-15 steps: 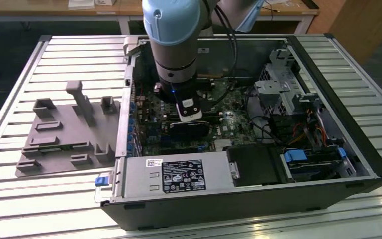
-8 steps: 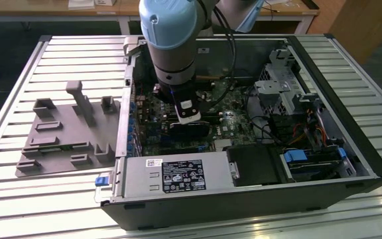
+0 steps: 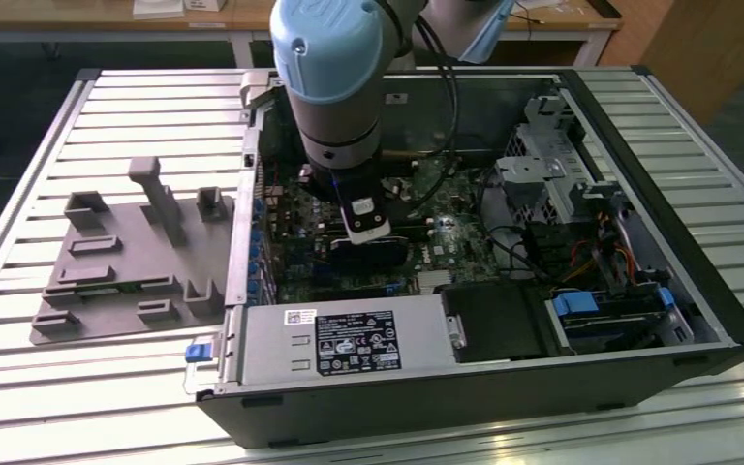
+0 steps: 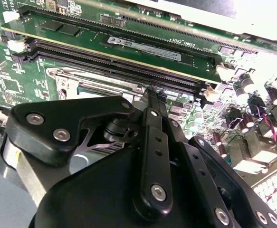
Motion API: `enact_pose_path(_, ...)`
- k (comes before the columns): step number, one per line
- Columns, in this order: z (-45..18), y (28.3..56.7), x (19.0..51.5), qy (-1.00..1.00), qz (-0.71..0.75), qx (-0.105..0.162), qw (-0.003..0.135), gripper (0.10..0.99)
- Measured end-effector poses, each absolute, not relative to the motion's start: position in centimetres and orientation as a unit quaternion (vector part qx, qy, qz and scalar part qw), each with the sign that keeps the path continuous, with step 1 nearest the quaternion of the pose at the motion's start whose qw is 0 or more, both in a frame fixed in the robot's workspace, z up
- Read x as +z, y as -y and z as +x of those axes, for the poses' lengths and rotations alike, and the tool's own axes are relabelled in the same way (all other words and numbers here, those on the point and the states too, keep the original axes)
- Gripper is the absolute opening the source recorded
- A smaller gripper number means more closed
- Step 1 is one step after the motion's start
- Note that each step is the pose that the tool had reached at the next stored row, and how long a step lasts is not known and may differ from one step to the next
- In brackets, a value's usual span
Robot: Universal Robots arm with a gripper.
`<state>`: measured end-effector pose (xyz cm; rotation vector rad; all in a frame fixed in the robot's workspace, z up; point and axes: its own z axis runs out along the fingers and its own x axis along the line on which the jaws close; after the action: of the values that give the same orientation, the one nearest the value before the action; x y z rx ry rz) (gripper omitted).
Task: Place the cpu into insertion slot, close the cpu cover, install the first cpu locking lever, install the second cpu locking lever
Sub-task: 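Install the second cpu locking lever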
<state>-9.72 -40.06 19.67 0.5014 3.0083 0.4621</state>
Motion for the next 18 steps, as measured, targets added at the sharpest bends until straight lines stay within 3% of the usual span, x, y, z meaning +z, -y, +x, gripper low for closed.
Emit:
enact_pose_path(12, -9.8, 40.1, 19.2, -0.973, 0.162, 0.164, 0.030, 0.106)
enact_pose_path(18, -9.8, 40.1, 20.6, -0.973, 0.162, 0.164, 0.030, 0.106)
